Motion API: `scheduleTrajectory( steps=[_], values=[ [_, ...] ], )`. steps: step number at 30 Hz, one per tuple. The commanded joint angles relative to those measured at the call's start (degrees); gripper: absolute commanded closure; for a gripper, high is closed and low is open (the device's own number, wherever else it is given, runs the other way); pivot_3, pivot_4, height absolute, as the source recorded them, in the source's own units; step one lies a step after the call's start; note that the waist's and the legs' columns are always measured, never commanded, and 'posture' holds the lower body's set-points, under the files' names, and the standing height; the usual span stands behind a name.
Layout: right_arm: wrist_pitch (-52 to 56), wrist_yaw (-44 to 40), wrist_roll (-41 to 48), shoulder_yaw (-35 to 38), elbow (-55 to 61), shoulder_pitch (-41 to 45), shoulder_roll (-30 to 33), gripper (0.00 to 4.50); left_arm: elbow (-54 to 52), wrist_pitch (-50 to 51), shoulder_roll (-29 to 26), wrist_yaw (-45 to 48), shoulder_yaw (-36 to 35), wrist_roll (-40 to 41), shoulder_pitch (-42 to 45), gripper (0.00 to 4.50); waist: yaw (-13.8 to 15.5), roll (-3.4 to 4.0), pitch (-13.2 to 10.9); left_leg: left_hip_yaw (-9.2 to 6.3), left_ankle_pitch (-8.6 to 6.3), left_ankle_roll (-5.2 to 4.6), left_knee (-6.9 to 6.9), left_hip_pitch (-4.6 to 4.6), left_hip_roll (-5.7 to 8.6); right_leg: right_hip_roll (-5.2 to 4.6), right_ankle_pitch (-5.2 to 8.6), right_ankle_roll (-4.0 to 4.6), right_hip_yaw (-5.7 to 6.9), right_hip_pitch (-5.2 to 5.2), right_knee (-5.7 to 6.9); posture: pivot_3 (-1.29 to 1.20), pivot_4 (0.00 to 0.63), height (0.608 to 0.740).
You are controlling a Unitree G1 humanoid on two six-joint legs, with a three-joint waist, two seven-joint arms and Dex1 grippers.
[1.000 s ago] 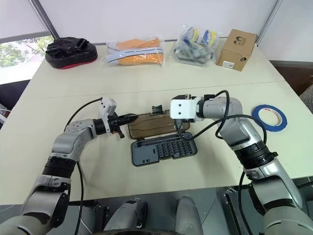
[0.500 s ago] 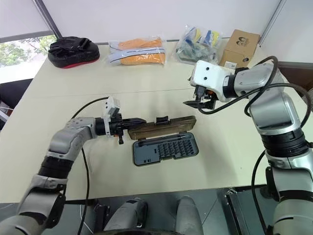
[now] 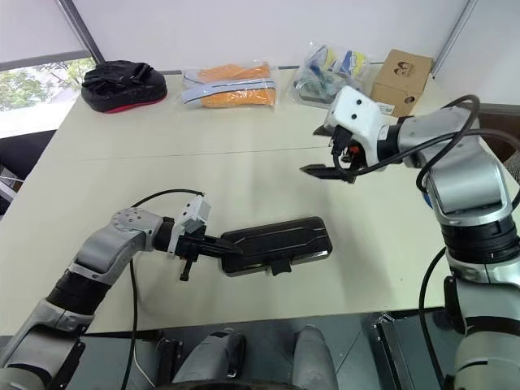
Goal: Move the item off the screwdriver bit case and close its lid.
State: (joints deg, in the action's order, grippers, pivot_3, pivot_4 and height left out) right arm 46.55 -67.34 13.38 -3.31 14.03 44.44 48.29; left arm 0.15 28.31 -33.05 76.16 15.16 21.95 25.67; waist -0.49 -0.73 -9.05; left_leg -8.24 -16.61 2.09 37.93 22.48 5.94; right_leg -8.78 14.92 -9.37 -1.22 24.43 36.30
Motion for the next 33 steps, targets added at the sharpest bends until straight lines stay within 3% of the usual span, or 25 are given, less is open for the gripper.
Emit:
scheduleTrajectory(
  steps=[1, 8, 14, 17, 23, 33],
  values=[
    [3.51, -3.56, 8.4, 2.84, 6.93, -3.95, 1.37, 0.45, -0.27, 1.78, 1.23, -0.61, -0.34, 1.2, 2.48, 4.5, 0.19, -0.01, -0.01, -0.01, -0.01, -0.02, 0.01, 0.0, 0.0, -0.01, 0.0, 0.0, 0.01, -0.03, -0.02, 0.0, 0.15, 0.74],
    [3.24, -6.85, 14.56, -0.32, 10.08, -17.5, 3.6, 0.45, 3.65, -2.18, 1.39, 0.82, 5.86, -5.07, 1.56, 4.5, -0.11, -0.02, 0.0, 0.04, -0.04, -0.08, 0.04, -0.02, 0.0, 0.02, 0.0, -0.01, 0.02, -0.06, -0.02, 0.0, 0.15, 0.74],
    [-0.39, -3.97, 12.81, -5.0, 7.14, -21.99, 1.1, 0.45, 8.7, -7.23, 1.38, 0.34, 8.08, -9.0, 0.99, 4.5, -0.08, 0.08, 0.1, 0.08, -0.05, -0.09, 0.09, -0.23, 0.0, -0.01, -0.01, -0.02, 0.01, -0.31, -0.02, 0.0, 0.15, 0.74],
    [-1.12, -2.27, 12.5, -6.28, 6.55, -22.2, -0.61, 1.32, 9.68, -8.43, 1.59, -0.44, 7.95, -9.72, 1.36, 4.5, 0.04, 0.1, 0.11, 0.05, -0.07, -0.12, 0.09, -0.41, 0.0, 0.0, -0.01, -0.02, 0.01, -0.52, -0.04, 0.0, 0.15, 0.74],
    [0.72, -0.32, 14.24, -7.97, 8.47, -23.14, -2.34, 4.47, 10.35, -8.91, 1.85, -0.93, 7.56, -9.71, 1.81, 4.5, 0.18, 0.1, 0.11, -0.02, -0.32, -0.55, 0.01, -1.01, 0.0, 0.0, 0.0, -0.03, 0.05, -1.16, -0.2, 0.0, 0.15, 0.74],
    [-3.13, 4.39, 9.15, -13.03, 6.82, -26.36, -3.84, 4.47, 11.16, -8.85, 2.48, -2.87, 6.06, -9.12, 3.06, 4.5, 0.21, 0.1, 0.11, -0.06, -0.4, -0.69, 0.03, -1.07, 0.0, 0.03, 0.0, -0.03, 0.04, -1.21, -0.21, 0.0, 0.15, 0.74]
  ],
)
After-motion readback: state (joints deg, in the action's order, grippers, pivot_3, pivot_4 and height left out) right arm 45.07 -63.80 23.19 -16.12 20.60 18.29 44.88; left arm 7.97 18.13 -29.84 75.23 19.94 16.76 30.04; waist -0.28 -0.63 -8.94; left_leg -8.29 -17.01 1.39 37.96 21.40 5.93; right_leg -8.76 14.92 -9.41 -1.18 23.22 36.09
